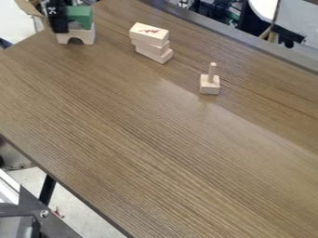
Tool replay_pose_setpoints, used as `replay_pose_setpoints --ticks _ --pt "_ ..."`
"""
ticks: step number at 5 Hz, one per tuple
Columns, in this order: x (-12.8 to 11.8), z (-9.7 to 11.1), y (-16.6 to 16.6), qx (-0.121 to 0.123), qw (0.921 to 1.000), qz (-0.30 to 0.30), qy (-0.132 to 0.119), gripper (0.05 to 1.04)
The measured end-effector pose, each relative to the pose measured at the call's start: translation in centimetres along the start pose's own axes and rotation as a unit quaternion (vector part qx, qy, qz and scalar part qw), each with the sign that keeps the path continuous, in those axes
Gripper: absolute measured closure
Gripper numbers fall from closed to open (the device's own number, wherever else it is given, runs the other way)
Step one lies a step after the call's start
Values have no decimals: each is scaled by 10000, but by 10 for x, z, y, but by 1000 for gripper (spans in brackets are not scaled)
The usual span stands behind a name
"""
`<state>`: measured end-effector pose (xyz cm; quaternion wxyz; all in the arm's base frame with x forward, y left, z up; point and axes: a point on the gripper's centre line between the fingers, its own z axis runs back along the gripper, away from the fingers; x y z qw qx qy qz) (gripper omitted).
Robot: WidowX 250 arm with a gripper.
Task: Put the green arch to the upper left side of the table
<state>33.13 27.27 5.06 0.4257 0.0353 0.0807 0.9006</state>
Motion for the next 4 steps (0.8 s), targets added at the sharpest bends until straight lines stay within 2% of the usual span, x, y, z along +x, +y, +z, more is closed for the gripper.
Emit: replay_pose_setpoints --ticks 1,2,3,4 --pt "0 1 -1 -92 10000 16 15 428" --pt "0 2 0 -48 9999 32 147 429" --pt "0 12 1 -28 9995 74 317 440" --pt "-13 19 6 65 9973 -32 734 440"
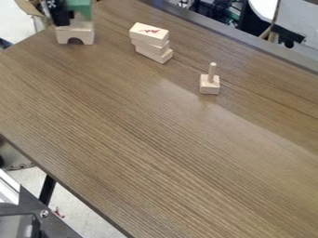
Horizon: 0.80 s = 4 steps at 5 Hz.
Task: Put the green arch to the upper left side of the table
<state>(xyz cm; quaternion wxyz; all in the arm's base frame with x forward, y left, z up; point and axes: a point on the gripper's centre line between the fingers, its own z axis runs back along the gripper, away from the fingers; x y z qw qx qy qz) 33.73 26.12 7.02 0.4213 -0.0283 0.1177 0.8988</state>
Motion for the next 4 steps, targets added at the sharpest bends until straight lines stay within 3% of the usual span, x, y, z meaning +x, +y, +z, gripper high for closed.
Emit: replay_pose_setpoints --ticks 1,2,3,4 --pt "-20 30 2 -282 9989 -157 337 441" --pt "-35 48 -4 -567 9972 -252 408 441" --pt "-60 38 -16 -707 9952 -587 327 441" --pt "-79 18 -24 -900 9918 -907 -6 441"
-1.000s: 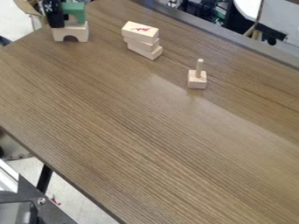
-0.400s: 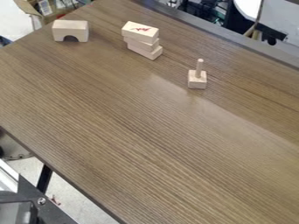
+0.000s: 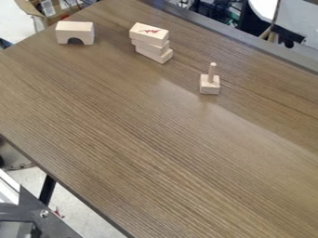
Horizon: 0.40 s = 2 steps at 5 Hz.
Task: Put the green arch to the upper left side of the table
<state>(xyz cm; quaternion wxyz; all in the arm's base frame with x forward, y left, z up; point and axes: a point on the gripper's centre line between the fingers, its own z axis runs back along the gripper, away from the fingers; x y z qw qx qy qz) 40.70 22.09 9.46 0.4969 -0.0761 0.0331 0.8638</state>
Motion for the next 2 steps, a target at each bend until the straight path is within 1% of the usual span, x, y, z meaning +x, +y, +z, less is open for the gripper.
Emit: replay_pose_setpoints --ticks 1,2 --pt "-7 -23 0 -53 9995 -217 -224 441" --pt "-1 -50 4 -73 9991 -286 -319 441"
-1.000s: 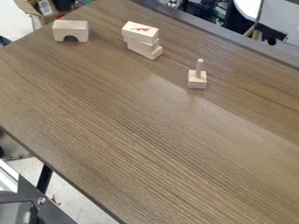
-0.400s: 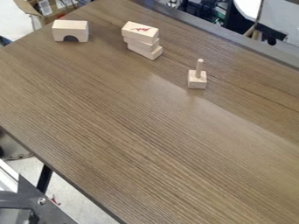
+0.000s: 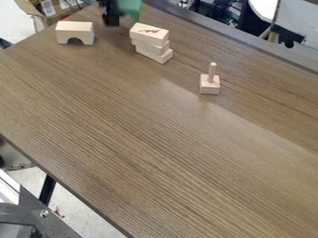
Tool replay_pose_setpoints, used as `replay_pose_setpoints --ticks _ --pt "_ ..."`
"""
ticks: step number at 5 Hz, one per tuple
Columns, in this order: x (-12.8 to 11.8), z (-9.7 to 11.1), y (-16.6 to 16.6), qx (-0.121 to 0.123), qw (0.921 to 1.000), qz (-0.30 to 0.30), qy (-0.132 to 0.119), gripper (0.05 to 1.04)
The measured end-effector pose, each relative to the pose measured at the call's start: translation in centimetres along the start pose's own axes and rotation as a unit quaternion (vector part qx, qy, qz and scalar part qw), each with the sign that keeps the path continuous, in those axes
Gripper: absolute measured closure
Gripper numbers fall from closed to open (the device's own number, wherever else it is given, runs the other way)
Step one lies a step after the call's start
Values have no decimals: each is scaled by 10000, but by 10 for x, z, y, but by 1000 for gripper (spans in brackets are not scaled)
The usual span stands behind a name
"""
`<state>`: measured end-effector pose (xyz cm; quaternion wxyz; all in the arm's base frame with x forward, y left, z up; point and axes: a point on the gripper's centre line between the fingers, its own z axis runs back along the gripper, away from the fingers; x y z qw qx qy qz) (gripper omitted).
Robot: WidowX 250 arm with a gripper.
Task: Put the green arch to the upper left side of the table
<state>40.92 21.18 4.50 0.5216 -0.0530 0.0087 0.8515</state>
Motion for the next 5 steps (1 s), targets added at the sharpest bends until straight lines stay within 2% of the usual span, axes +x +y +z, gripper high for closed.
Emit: replay_pose_setpoints --ticks 1,2,3,4,5 --pt "3 -9 3 -136 9999 15 -61 441" --pt "3 -13 3 -206 9997 83 -54 359" --pt "5 -12 6 -109 9996 268 -61 119" --pt "4 7 4 -272 9987 431 54 84" --pt "3 46 5 -617 9962 535 291 85"
